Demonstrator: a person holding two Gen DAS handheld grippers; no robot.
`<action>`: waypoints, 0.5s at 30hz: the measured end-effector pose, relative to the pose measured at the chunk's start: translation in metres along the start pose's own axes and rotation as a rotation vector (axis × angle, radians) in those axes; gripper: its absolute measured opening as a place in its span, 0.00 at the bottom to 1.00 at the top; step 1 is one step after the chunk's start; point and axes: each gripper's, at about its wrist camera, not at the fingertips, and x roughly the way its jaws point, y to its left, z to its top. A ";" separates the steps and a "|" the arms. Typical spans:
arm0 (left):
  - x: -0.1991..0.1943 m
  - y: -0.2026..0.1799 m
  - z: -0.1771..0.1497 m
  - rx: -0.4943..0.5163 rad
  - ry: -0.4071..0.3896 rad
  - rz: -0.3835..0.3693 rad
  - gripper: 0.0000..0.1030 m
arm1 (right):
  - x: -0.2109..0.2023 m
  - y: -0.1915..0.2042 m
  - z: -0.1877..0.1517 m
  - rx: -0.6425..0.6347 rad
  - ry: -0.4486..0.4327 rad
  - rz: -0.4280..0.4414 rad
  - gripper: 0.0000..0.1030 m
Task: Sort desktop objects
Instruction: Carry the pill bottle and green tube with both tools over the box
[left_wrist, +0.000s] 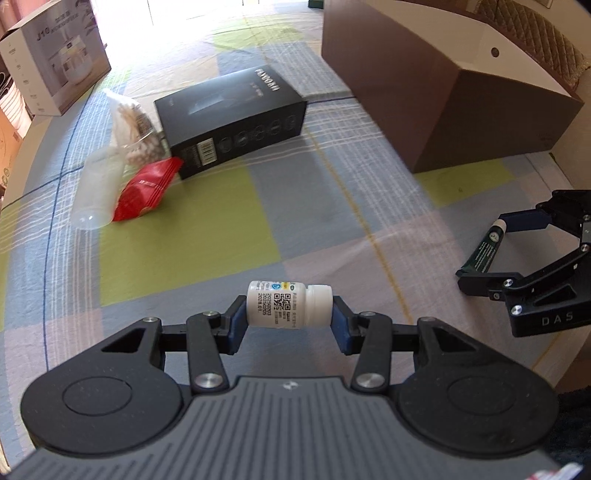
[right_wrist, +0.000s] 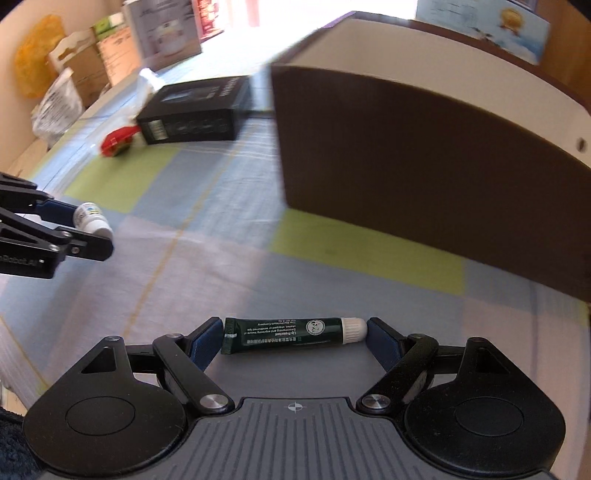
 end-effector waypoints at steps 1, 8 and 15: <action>-0.001 -0.003 0.002 0.002 -0.004 -0.004 0.40 | -0.004 -0.007 -0.001 0.010 -0.004 -0.006 0.79; -0.022 -0.037 0.028 0.046 -0.065 -0.038 0.40 | -0.045 -0.057 -0.003 0.080 -0.059 -0.052 0.79; -0.047 -0.075 0.062 0.114 -0.155 -0.075 0.40 | -0.094 -0.103 -0.001 0.152 -0.151 -0.105 0.79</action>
